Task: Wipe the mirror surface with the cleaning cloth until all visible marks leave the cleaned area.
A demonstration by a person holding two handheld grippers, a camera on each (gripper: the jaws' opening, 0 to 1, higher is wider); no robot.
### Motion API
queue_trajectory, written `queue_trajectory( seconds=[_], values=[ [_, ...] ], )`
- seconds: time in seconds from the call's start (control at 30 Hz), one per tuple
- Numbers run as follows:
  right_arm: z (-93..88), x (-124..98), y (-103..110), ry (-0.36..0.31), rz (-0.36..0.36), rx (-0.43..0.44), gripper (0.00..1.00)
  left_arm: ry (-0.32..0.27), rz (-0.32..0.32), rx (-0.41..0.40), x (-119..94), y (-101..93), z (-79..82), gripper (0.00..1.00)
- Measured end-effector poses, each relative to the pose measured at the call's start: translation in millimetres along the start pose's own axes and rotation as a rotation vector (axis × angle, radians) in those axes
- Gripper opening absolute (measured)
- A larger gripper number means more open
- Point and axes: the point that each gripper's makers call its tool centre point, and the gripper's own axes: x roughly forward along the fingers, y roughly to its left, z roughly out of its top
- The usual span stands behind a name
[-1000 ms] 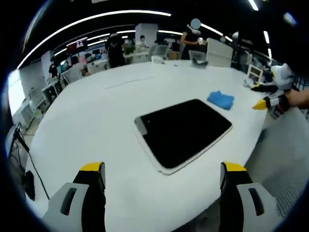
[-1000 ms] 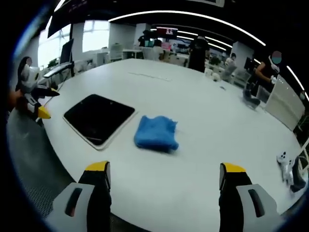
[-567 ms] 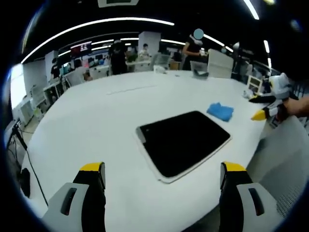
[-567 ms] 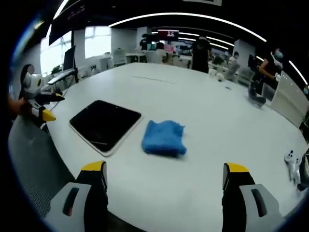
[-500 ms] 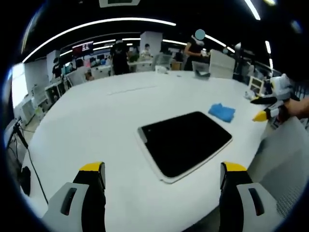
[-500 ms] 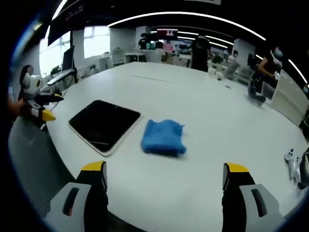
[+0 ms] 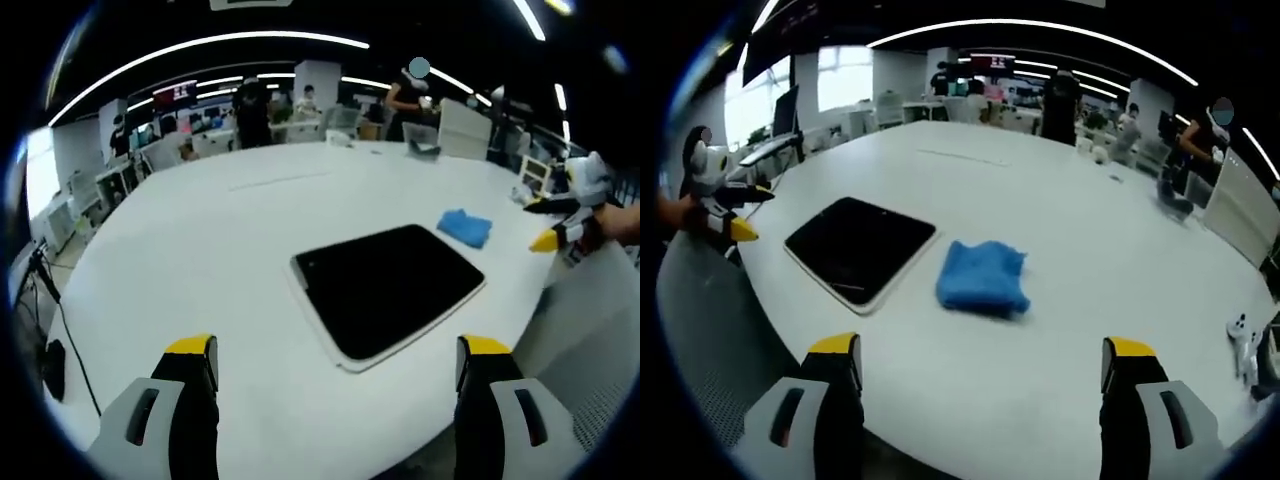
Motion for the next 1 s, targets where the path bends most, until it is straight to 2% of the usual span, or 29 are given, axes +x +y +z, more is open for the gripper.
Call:
queue_trajectory(
  seconds=[0.03,0.07,0.1,0.13,0.17,0.4,0.5,0.73,0.83,1.0],
  values=[
    [-1.6,-0.3,2.5,0.016,0.020,-0.009,0.98,-0.004,0.009,0.004,-0.6,1.7,0.5,0.99],
    [-9.5,-0.7,15.0,0.080,0.107,0.002,0.95,-0.005,0.012,0.000,-0.6,2.5,0.3,0.99],
    [-14.9,-3.0,19.8,0.145,0.145,0.032,0.91,-0.005,0.013,-0.007,-1.0,2.8,0.1,0.99],
    [-12.9,-4.0,17.8,0.164,0.150,0.024,0.90,-0.002,0.013,-0.013,-1.2,3.0,-0.5,0.99],
    [-4.3,-4.5,14.6,0.164,0.162,-0.006,0.92,-0.001,0.015,-0.010,-1.1,3.3,-0.7,0.99],
    [49.7,-17.5,-10.3,0.204,0.165,0.050,1.00,-0.003,0.012,0.009,-0.9,1.3,1.5,0.99],
    [74.5,-22.9,-16.6,0.205,0.179,0.071,1.00,-0.004,0.010,0.014,-0.4,0.8,1.9,0.99],
    [134.0,-33.4,-27.1,0.221,0.207,0.027,0.99,-0.014,0.002,-0.008,-0.5,0.2,2.3,0.99],
    [149.7,-27.9,-32.5,0.231,0.216,0.024,0.99,-0.017,0.004,-0.007,-0.4,0.8,2.5,0.99],
    [160.4,-20.9,-29.9,0.318,0.262,0.029,0.95,-0.021,0.015,-0.020,-1.4,3.7,2.5,0.99]
  ],
)
